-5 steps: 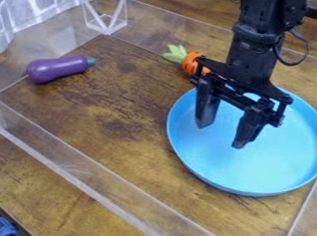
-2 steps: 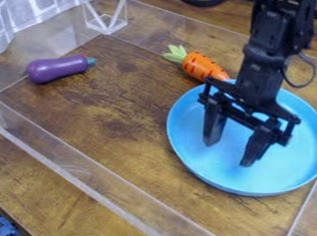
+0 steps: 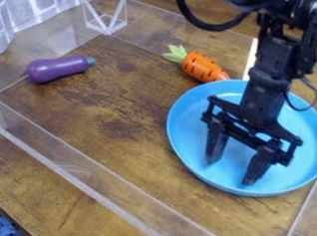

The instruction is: Put the lemon on the blue tray

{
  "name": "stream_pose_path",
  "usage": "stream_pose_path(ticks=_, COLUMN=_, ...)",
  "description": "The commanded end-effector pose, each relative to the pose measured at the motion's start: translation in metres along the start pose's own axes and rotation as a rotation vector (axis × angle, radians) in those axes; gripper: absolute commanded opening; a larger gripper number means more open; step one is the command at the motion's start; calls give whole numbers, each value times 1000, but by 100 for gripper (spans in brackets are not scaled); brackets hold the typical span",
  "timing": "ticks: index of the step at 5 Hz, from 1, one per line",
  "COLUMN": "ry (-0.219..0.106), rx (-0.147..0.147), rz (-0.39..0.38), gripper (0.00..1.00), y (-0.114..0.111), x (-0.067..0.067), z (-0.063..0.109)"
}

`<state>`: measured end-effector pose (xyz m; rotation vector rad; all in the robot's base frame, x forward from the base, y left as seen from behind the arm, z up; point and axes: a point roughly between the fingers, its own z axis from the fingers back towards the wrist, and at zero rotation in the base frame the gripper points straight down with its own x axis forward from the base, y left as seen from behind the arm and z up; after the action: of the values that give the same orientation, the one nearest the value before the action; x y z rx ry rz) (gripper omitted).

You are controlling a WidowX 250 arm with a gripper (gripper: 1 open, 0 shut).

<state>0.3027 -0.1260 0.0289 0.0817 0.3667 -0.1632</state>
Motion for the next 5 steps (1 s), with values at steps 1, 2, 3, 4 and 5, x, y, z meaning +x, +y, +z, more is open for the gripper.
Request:
stream_pose_path(ticks=1, ry=-86, rx=17, rz=-6, gripper=100, y=-1, x=-6, z=37)
stream_pose_path(ticks=2, ry=-94, rx=30, rz=15, gripper=100, y=3, x=-12, z=47)
stream_pose_path(ticks=3, ry=-108, rx=24, rz=25, gripper=100, y=4, x=-15, z=55)
stream_pose_path(ticks=4, ry=-128, rx=11, rz=34, gripper=100, y=5, x=-19, z=64)
stream_pose_path(ticks=5, ry=-129, rx=-5, rz=31, gripper=100, y=4, x=-20, z=64)
